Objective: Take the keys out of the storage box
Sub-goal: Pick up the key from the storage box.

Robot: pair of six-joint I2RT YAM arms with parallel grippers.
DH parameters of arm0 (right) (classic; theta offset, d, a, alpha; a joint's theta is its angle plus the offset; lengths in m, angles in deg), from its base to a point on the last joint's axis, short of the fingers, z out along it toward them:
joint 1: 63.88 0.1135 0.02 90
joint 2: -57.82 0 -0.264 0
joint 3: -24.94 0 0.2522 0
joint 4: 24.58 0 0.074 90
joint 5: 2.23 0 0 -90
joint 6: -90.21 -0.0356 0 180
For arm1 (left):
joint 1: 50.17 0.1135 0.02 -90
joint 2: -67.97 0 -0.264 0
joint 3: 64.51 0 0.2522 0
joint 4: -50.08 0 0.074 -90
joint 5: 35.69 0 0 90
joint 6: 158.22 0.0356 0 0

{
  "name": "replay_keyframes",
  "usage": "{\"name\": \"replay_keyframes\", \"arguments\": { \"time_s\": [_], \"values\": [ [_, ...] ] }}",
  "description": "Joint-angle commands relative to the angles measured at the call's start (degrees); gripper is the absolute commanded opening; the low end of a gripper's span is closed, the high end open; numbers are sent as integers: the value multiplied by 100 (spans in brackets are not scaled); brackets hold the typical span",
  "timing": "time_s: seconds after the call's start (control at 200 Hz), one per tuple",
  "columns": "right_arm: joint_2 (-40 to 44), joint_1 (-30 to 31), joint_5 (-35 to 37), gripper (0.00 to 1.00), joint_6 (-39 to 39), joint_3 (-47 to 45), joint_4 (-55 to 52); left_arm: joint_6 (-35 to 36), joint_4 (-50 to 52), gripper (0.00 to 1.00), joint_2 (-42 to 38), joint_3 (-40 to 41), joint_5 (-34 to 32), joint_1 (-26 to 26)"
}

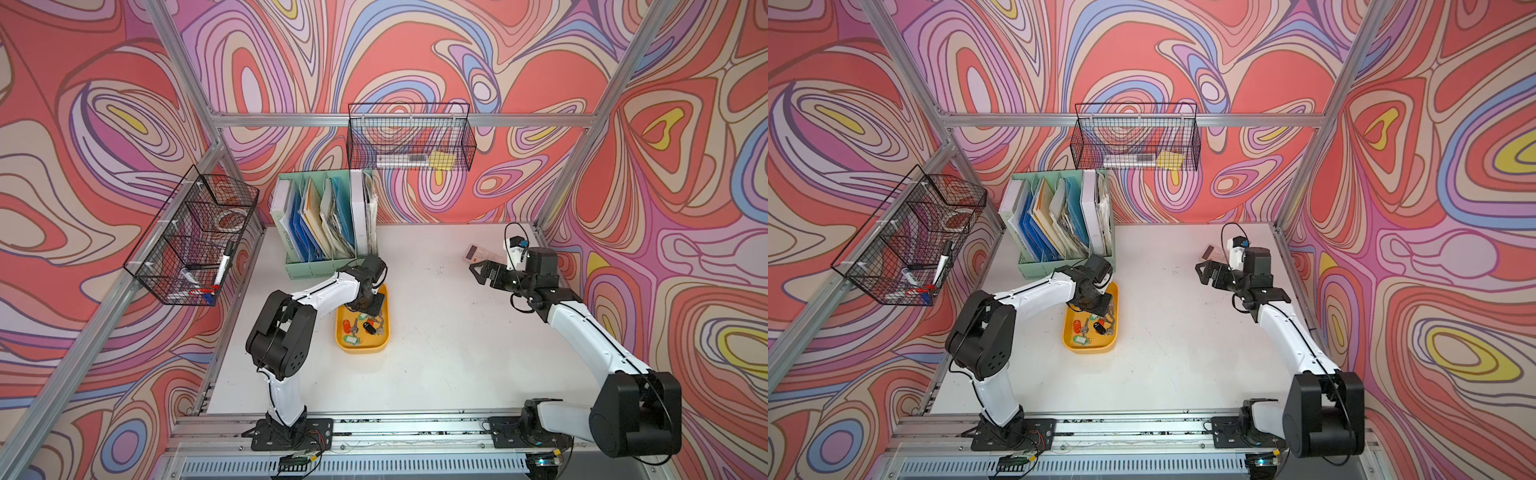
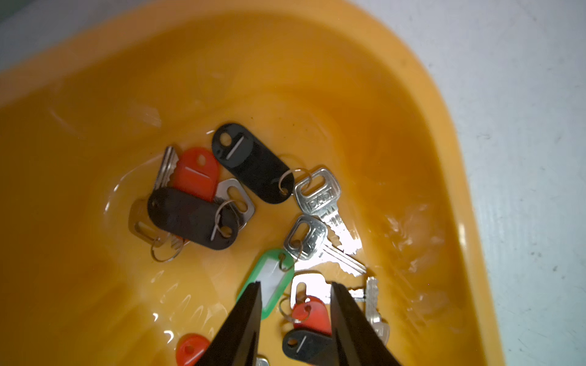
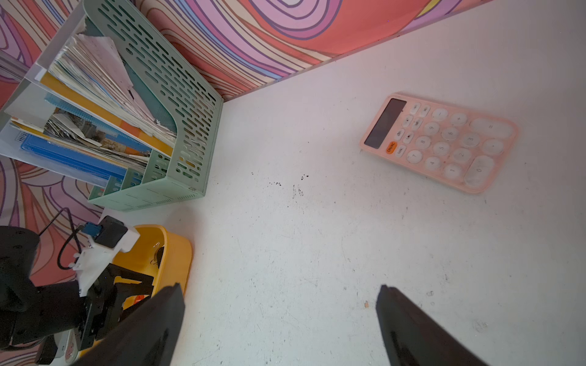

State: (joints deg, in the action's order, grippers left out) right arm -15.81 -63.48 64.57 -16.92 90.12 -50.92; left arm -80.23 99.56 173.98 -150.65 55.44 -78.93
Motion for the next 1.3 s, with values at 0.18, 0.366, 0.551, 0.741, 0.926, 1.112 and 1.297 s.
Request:
{"name": "replay_keyframes", "arguments": {
  "time_s": [0.18, 0.366, 0.551, 0.741, 0.926, 1.112, 1.297],
  "values": [
    [-38, -5, 52, 98, -27, 9, 8, 91, -21, 36, 338, -206, -100, -13],
    [-45, -5, 60, 98, -28, 17, -3, 128, -37, 31, 457, -300, -204, -9],
    [-55, -5, 48, 98, -28, 27, -1, 146, -30, 25, 518, -382, -273, -12],
    [-51, -10, 57, 98, -33, 31, -6, 164, -20, 15, 506, -374, -292, -8],
    [-38, -10, 70, 98, -36, 26, -10, 164, -21, 4, 339, -290, -353, -12],
    [-12, -5, 70, 98, -36, 29, -8, 173, 21, 0, 5, -216, -430, -8],
    [7, -5, 79, 98, -41, 39, -8, 247, 191, 0, -536, -193, -660, -51]
  ]
}}
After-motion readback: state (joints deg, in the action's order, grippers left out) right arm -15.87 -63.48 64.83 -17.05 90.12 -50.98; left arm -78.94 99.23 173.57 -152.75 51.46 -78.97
